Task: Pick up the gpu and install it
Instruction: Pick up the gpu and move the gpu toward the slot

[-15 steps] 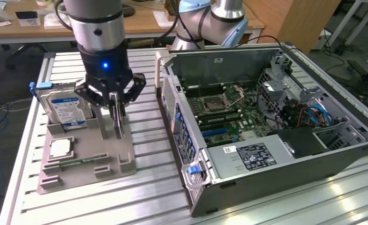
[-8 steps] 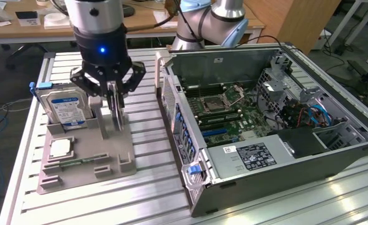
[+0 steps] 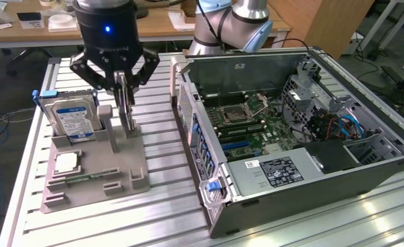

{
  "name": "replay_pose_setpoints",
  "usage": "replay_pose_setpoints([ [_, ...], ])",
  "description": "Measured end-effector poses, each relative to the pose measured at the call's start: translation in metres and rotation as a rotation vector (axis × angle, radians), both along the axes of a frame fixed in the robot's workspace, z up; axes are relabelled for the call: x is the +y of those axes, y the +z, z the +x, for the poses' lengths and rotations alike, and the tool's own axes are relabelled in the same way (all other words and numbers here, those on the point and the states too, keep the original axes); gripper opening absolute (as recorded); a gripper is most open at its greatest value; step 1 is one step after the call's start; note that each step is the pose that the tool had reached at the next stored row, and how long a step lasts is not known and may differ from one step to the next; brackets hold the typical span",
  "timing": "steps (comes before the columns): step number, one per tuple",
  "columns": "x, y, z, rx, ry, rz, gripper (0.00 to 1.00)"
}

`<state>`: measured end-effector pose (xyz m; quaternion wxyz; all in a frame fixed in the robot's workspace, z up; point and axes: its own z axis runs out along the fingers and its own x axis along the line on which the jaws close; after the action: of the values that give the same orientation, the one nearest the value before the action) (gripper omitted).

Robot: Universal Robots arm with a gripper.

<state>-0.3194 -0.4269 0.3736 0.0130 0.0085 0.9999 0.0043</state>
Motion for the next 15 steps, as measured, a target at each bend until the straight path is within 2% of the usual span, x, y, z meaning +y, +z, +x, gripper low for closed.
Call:
replay_pose_setpoints([
  [13,0.0000,0.0588,0.000,0.0022,0.000,0.0001,0.28],
  [15,0.0000,0.0596,0.000,0.0022,0.000,0.0001,0.28],
])
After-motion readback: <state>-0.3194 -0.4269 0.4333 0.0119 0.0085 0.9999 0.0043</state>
